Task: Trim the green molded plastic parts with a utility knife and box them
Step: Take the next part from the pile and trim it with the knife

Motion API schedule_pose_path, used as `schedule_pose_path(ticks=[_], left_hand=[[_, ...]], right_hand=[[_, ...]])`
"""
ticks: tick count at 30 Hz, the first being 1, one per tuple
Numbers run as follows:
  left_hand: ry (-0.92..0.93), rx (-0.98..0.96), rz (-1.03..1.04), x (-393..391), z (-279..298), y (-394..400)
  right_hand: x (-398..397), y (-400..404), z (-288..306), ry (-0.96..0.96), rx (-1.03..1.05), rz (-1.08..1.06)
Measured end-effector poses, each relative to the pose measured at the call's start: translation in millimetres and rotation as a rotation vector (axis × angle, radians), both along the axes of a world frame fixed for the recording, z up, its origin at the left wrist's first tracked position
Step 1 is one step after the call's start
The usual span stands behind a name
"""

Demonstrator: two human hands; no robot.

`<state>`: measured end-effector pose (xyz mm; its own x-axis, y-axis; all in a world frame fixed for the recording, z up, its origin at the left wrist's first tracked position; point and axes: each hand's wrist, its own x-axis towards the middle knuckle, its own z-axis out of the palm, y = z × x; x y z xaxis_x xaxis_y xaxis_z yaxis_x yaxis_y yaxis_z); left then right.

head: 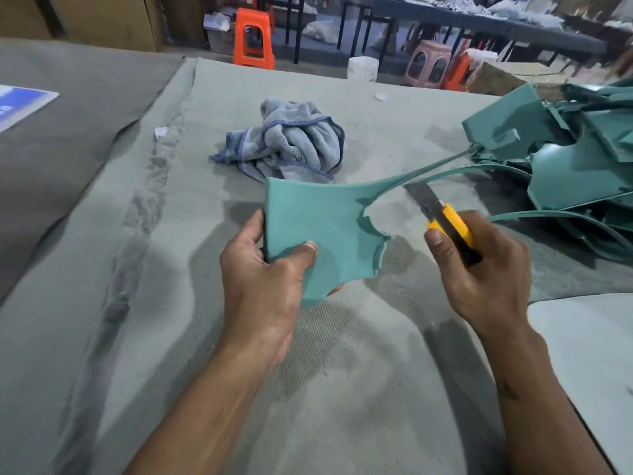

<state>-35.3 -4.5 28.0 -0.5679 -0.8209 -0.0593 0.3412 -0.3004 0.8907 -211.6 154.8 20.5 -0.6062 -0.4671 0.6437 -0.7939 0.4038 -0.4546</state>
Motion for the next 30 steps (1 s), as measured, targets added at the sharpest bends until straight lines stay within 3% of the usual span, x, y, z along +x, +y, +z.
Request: schedule_pose_path(ticks=[3,7,12,17,21,24,28,30], left_hand=[[-0.02,0.056,-0.113,1,2,-4],[-0.017,0.049,-0.207,4,3,-10],[-0.011,0.02,-0.241,4,2,-8],[0.192,0.173,-0.286,5,-2,-8],[0.085,-0.038,-0.147,-4,-3,6],[0.1,-0.021,0.041,-6,-3,5],[0.157,0.037,0.252,0,2,-14],[0.155,0.049,0.313,2,5,-21]], right_hand=[[-2,-2,-1,-0.165,-0.166,0.184],[13,-19,-2,-0.557,-0.288,0.369],[27,-36,-9,-0.865,-0.34,0.321],[40,-53,-8,-1.034,-0.59,0.2],[52,-61,-11,-1.049,-0.539,0.254],[58,-57,-7,-1.022,-0.427,0.455],[51,-38,-1,-0.488,-0.047,0.468],[44,-32,-1,-0.351,0.058,0.427]])
